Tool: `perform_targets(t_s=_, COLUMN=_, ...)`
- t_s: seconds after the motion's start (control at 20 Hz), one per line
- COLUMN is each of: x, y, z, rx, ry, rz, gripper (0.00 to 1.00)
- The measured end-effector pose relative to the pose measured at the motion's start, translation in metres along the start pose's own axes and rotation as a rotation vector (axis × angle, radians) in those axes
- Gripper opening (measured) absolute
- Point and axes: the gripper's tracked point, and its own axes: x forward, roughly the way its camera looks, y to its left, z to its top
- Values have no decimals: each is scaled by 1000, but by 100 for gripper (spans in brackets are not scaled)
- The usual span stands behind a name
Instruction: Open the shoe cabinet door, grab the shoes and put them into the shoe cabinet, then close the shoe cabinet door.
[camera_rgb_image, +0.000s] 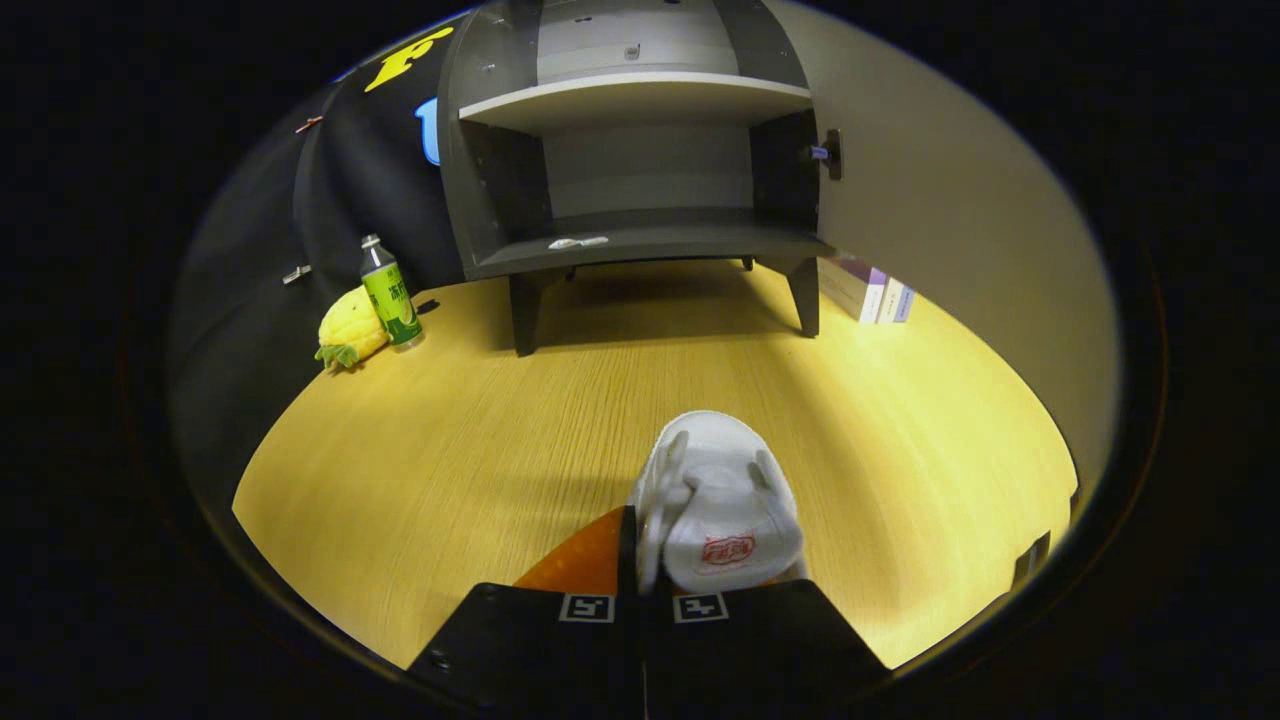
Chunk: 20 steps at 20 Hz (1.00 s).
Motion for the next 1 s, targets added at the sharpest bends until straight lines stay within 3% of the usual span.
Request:
perform_targets(t_s=0.3, x=-53, y=12, z=91, rx=-26, ry=-53, rz=34, gripper=6)
perform_targets(t_s=0.6, x=-100, y=23, z=234, rx=24, ry=-150, rz=42, gripper=6)
perform_targets(t_s=0.85, x=-104, y=34, z=343, rx=36, ry=-217, rz=57, gripper=6)
perform_targets(t_s=1.0, x=-79, y=39, z=399, rx=11, ry=-234, rz=58, gripper=6)
